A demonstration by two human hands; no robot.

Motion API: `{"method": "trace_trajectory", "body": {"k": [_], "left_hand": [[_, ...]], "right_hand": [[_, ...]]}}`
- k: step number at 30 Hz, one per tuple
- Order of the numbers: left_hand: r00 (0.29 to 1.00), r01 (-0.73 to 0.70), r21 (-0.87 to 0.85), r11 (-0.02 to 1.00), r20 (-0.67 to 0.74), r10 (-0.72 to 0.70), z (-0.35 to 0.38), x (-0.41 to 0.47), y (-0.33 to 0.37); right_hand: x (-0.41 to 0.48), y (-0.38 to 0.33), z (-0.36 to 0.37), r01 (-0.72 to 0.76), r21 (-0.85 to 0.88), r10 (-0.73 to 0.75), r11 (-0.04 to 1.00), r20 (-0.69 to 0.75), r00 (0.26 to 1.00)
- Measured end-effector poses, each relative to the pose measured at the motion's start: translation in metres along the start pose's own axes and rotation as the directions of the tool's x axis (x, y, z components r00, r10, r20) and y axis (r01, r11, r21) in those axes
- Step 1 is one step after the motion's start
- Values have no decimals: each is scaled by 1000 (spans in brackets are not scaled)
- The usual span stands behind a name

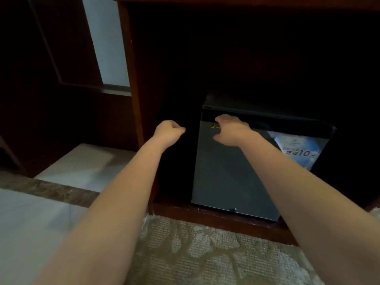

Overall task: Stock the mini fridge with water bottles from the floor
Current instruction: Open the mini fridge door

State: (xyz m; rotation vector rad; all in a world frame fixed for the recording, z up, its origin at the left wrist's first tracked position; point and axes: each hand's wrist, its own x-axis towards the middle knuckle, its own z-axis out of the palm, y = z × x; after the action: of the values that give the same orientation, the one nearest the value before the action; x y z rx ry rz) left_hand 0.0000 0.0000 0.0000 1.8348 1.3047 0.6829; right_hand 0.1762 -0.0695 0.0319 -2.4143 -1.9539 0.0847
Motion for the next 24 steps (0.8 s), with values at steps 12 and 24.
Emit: {"method": "trace_trajectory", "body": {"k": [12,24], "left_hand": [[980,150,-498,854,190,-61,55,64,10],[981,99,-593,799,193,22,65,64,24]], "right_hand": [[55,-7,11,-45,-168,4,985,-240,971],[33,7,13,-152,-289,37,945,-369,929]]}}
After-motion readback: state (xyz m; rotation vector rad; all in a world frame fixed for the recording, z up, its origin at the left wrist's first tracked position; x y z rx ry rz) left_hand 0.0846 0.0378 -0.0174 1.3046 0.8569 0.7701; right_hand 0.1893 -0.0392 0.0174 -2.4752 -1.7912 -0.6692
